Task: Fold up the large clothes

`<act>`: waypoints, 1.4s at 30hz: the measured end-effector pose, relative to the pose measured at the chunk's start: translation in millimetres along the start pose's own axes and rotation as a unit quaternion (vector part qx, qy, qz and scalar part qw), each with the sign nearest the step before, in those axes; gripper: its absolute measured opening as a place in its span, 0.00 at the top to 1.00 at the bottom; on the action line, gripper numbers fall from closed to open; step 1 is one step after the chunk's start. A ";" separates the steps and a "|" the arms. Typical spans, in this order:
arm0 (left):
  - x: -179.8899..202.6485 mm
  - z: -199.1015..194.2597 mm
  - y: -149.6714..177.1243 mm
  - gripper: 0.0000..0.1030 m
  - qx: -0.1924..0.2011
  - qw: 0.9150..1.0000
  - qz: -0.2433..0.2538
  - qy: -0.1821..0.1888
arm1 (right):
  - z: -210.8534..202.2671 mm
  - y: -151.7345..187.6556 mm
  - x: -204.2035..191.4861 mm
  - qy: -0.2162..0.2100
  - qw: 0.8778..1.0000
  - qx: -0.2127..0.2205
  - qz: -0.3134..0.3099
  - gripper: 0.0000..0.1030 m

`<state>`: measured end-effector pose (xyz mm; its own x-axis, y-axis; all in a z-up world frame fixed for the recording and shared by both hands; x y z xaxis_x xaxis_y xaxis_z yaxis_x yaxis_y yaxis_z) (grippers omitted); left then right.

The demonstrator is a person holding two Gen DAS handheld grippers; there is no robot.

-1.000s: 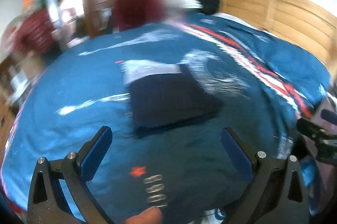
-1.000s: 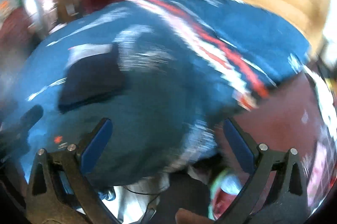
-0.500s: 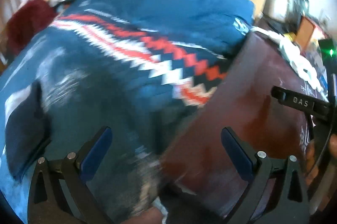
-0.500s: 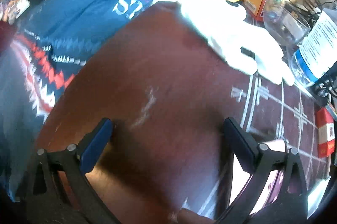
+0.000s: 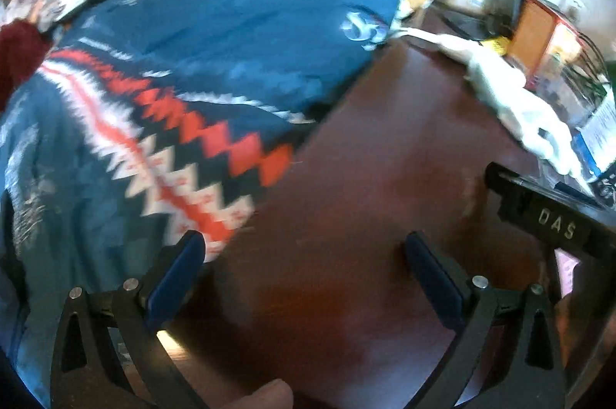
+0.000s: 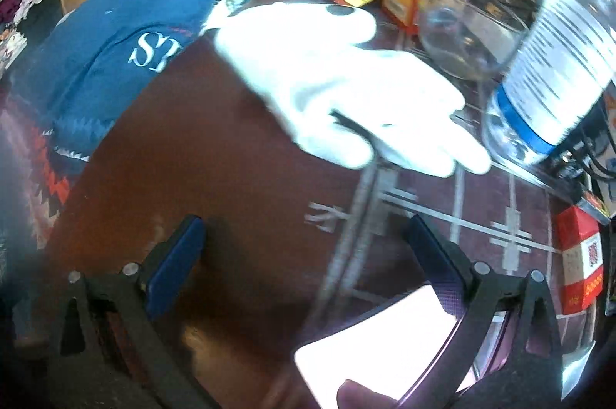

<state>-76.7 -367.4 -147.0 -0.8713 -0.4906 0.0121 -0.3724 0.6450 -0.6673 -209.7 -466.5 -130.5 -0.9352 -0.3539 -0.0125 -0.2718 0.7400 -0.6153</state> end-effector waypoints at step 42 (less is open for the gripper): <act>31.7 6.9 -7.1 0.00 0.002 1.000 0.005 0.003 | -2.4 6.1 18.0 0.034 0.998 0.019 0.050 0.00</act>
<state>-99.4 -391.6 -147.0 -0.8764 -0.4815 0.0101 -0.3632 0.6471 -0.6703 -228.8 -467.1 -132.6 -0.9709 -0.2383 -0.0235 -0.1679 0.7476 -0.6426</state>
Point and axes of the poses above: each gripper's, at about its wrist camera, not at the fingertips, and z roughly the way its jaws point, x to its right, y to its underside, the point moved 1 cm from there along z, roughly the way its jaws point, and after that the axes turned 6 degrees about x, right-handed, at the moved point
